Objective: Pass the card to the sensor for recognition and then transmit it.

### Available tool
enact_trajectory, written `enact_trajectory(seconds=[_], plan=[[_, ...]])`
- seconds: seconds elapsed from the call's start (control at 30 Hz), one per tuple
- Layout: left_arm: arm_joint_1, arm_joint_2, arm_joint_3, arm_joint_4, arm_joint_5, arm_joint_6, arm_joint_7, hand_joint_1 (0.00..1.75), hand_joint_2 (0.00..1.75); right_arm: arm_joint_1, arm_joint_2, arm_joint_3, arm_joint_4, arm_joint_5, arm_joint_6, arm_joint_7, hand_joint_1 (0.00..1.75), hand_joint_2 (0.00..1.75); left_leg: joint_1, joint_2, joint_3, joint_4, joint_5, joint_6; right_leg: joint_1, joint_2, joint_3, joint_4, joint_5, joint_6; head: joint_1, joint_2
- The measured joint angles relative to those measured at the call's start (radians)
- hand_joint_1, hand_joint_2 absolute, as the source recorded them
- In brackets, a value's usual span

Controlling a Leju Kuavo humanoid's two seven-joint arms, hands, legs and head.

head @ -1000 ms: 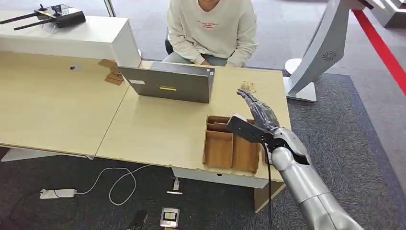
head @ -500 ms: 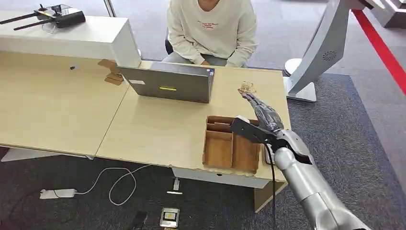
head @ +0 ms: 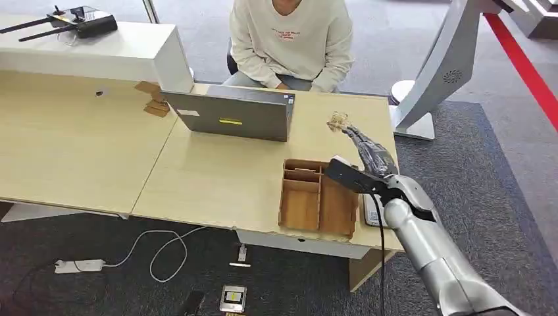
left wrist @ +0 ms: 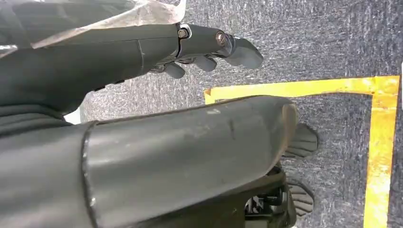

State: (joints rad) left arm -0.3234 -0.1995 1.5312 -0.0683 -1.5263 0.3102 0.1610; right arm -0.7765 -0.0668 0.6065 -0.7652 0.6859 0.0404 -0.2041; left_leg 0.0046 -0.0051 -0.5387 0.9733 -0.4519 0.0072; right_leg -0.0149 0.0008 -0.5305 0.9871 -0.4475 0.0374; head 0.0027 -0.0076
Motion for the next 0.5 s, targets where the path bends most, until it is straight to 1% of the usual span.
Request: enact_trajectory(seconds=[0.2,0.3,0.43,0.5], plan=[[-0.003,0.000,0.000,0.000,-0.007,-0.007,0.010,0.00,0.00,-0.009,0.001,0.000,0.016,0.000,0.000,-0.015,0.00,1.75,0.000,0.000,0.000,0.000,0.000,0.000,0.000,0.000,0.000,0.000,0.000,0.000,0.000,0.000],[-0.004,0.000,0.000,0.000,-0.008,-0.008,0.014,0.00,0.00,-0.008,0.003,0.000,0.019,-0.006,0.006,-0.033,0.00,1.75,0.000,0.000,0.000,0.000,0.000,0.000,0.000,0.000,0.000,0.000,0.000,0.000,0.000,0.000],[-0.006,0.000,0.000,0.000,-0.007,-0.012,0.014,0.00,0.00,-0.007,0.005,0.002,0.019,-0.017,0.039,-0.046,0.00,1.75,0.000,0.000,0.000,0.000,0.000,0.000,0.000,0.000,0.000,0.000,0.000,0.000,0.000,0.000],[-0.006,0.000,0.000,0.000,-0.005,-0.013,0.013,0.00,0.00,-0.004,0.005,0.002,0.013,-0.026,0.069,-0.046,0.00,1.75,0.000,0.000,0.000,0.000,0.000,0.000,0.000,0.000,0.000,0.000,0.000,0.000,0.000,0.000]])
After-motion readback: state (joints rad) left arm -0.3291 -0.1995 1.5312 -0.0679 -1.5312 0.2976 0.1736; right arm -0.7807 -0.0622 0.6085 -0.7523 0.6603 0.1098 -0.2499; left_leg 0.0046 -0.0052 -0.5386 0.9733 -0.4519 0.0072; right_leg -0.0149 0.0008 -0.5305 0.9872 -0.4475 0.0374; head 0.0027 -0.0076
